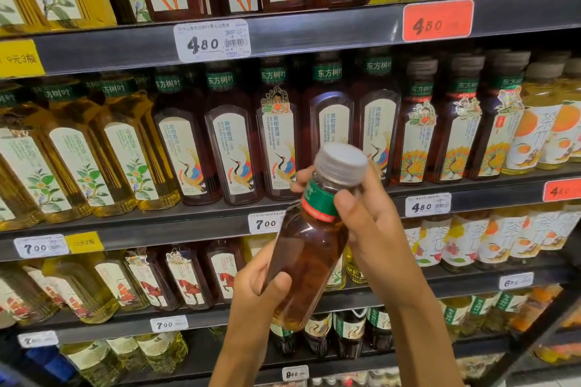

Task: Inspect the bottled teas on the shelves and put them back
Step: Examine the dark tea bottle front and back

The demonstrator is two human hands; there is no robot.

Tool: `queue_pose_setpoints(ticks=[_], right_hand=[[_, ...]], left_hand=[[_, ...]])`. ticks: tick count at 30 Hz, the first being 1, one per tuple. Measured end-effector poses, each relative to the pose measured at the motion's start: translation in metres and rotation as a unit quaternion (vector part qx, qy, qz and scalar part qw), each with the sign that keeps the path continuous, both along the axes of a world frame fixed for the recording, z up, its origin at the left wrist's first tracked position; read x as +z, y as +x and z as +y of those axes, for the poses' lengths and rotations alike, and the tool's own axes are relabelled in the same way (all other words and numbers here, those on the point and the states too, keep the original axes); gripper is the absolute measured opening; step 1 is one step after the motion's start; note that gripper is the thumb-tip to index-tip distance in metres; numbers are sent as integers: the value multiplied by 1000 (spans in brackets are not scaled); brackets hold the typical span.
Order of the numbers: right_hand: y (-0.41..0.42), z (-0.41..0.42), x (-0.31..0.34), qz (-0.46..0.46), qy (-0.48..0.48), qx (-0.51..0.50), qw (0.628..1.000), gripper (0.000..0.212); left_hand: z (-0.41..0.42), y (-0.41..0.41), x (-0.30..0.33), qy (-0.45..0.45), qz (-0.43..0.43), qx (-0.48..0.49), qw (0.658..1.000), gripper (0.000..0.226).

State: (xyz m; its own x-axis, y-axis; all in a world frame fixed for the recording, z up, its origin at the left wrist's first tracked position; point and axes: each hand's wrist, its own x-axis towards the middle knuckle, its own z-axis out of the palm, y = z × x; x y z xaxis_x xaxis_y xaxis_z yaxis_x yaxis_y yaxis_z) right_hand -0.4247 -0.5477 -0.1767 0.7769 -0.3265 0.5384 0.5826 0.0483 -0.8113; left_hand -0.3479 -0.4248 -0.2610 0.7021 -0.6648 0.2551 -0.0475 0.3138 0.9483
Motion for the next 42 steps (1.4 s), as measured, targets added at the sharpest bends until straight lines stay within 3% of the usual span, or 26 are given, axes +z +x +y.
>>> queue_pose_setpoints(ticks=[6, 10, 15, 18, 22, 26, 32, 36, 42], right_hand=[[14, 2, -7, 76, 23, -41, 996, 28], [17, 2, -9, 58, 66, -74, 993, 40], [16, 1, -9, 57, 53, -95, 992, 41], [16, 0, -8, 60, 61, -113, 990, 39], [15, -1, -6, 80, 99, -55, 990, 54], [14, -1, -5, 89, 135, -25, 987, 59], [14, -1, -6, 38, 189, -48, 980, 63], [14, -5, -5, 41, 185, -74, 979, 59], [19, -11, -5, 69, 153, -71, 983, 51]], left_hand=[[-2, -3, -5, 43, 99, -64, 992, 66], [-2, 0, -2, 86, 104, -76, 988, 67], [-3, -3, 1, 108, 121, -56, 985, 82], [-2, -6, 2, 112, 134, -58, 983, 74], [-2, -8, 4, 109, 153, -81, 979, 69], [-5, -10, 6, 99, 186, -102, 972, 85], [-2, -5, 11, 145, 84, -77, 983, 58], [-2, -2, 4, 154, 35, -50, 986, 69], [-6, -7, 3, 136, 75, -49, 987, 53]])
